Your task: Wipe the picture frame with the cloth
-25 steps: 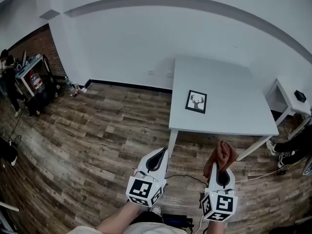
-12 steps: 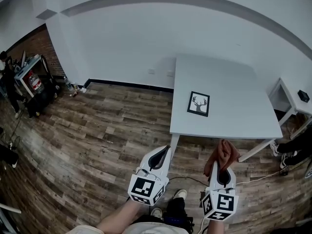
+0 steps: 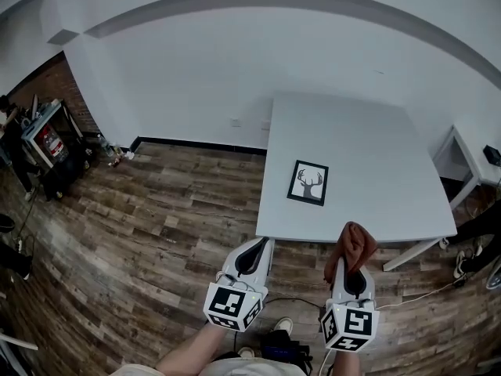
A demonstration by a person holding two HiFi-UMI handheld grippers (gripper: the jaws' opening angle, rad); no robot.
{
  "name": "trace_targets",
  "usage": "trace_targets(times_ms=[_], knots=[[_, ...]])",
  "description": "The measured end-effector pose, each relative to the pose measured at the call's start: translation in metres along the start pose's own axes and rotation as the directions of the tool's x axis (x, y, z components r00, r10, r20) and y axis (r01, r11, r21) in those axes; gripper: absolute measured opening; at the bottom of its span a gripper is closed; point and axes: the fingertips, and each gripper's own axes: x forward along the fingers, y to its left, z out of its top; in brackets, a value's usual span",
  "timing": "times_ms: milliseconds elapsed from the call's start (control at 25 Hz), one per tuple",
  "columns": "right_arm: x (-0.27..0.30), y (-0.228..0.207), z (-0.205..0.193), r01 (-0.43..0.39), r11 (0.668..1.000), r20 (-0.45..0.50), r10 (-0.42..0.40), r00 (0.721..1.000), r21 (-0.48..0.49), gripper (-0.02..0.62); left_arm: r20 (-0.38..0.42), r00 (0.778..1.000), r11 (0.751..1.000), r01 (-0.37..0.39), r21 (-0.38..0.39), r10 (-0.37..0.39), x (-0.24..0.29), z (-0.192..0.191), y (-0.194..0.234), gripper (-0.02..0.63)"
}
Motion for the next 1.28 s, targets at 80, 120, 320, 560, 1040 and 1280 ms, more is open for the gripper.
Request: trace_targets(times_ms=[80,120,320,560,1040,1280], knots=[[0.016,-0.014,0.001,-0.006,1.0,-0.007,0.006,1.0,0.005,0.061,-0.005,1.0,1.0,-0.001,-0.001,0.001,0.021,-0.002,-0.003,0.0],[0.024,-0.02,0.002,-0.01,1.0,-0.009,0.01,1.0,0.006,0.061,-0.007,1.0,1.0,-0.003,0.0,0.003,0.031,-0.003,-0.004,0.0],[0.068,-0.05,0.005,-0.04,0.999,-0.02,0.04,0.999,0.009,0.061,-0.009,1.0,1.0,-0.026,-0.004,0.026,0.081,-0.008,-0.005,0.0],[0.11,-0.074,0.003,-0.081,0.997,-0.038,0.081,0.996,0.011,0.061,0.0,0.998,0.998,-0.065,0.009,0.065,0.124,-0.009,-0.001,0.0],[0.191,-0.072,-0.013,-0.094,0.996,-0.107,0.094,0.99,0.004,0.061,-0.012,0.997,0.997,-0.081,0.0,0.081,0.186,-0.027,0.052,0.0],[0.241,-0.061,-0.018,-0.07,0.997,-0.155,0.072,0.985,0.021,0.061,-0.024,0.999,0.999,-0.041,-0.007,0.041,0.225,-0.034,0.089,0.0]])
